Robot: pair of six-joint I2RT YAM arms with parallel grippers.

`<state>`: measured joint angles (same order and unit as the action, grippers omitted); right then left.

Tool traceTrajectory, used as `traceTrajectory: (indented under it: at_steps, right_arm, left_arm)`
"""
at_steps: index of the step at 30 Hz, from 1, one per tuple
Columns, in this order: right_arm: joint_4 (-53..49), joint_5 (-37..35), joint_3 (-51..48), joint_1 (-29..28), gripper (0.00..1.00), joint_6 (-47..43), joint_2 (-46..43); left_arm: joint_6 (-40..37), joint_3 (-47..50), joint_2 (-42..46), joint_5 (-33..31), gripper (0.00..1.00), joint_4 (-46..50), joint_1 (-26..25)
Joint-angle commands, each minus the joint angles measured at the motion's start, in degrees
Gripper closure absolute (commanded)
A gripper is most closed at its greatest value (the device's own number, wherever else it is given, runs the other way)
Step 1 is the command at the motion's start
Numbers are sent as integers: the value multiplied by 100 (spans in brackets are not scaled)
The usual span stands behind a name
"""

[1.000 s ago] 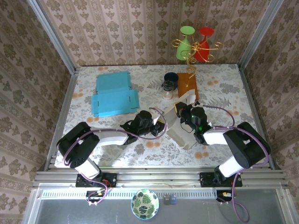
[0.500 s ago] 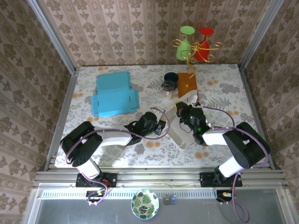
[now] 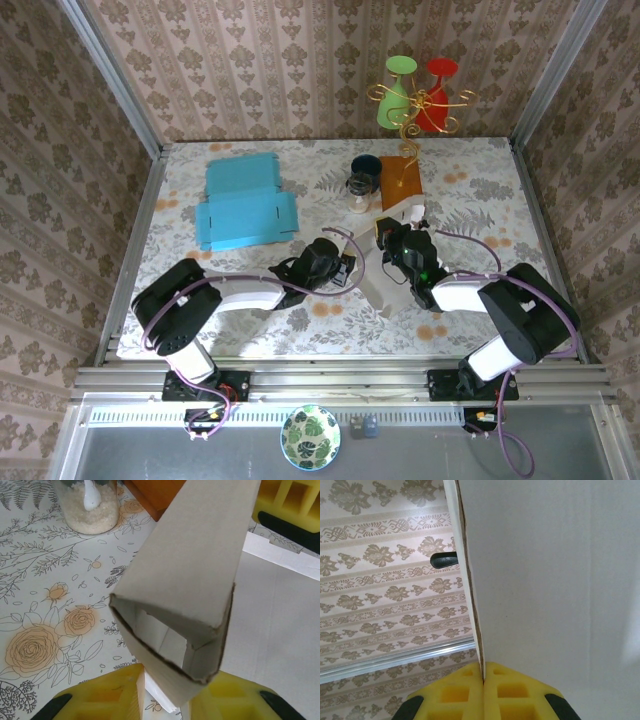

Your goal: Fold the paper box

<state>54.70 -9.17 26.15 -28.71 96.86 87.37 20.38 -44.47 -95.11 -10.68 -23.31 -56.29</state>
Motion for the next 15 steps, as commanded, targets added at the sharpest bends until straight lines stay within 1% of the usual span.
traceTrajectory:
  at_steps: [1, 6, 15]
  right_arm:
    - [-357, -176, 56, -168, 100, 222, -98]
    - [-860, -633, 118, -316, 100, 390, -299]
    - [-797, -1393, 253, -657, 100, 687, 57]
  left_arm:
    - [125, -254, -105, -201, 70, -174, -48]
    - [272, -278, -144, -555, 69, -173, -63]
    - [271, -406, -349, -614, 68, -303, 81]
